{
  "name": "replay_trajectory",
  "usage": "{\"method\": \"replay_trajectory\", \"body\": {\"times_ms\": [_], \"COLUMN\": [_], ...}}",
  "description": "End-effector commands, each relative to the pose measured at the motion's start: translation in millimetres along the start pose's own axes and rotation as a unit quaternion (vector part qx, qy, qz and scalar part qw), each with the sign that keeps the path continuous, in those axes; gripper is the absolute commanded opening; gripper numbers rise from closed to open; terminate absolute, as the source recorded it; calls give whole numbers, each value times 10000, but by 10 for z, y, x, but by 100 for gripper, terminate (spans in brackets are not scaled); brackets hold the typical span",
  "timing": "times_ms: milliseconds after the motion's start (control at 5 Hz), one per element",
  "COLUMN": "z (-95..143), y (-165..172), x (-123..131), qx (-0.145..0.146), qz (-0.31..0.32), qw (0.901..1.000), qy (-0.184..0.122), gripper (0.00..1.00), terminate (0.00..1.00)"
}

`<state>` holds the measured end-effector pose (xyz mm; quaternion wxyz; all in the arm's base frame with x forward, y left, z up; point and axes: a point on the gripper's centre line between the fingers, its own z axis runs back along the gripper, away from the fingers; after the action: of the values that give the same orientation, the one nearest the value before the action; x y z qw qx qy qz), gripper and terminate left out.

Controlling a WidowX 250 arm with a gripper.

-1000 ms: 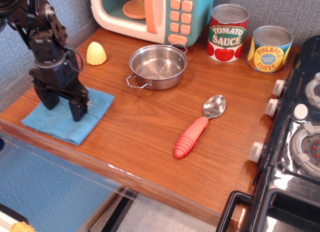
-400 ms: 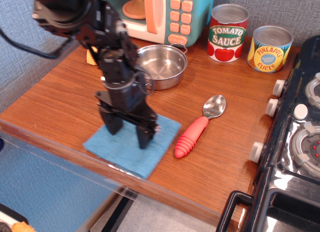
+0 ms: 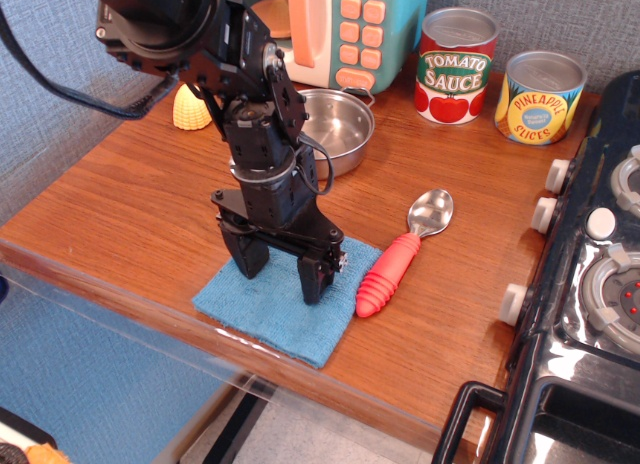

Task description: Slide the blue rag so that it touches the red spoon.

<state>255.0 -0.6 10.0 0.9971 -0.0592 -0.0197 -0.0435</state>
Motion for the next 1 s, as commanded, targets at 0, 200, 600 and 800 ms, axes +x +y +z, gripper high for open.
{"method": "replay_trajectory", "body": {"times_ms": [0,200,600,800], "z": [880,1081,961,961], "y": [-27,-106,-25,-25], "x": [-40,-58,-24,-24], "qx": [152,219,735,735], "qz": [-32,-160,-12,-12], "qw": [9970,9963,9959,9959], "qy": [-762,-814,-528,-528], "gripper": [100,100,100,100], "terminate": [0,0,0,0]}}
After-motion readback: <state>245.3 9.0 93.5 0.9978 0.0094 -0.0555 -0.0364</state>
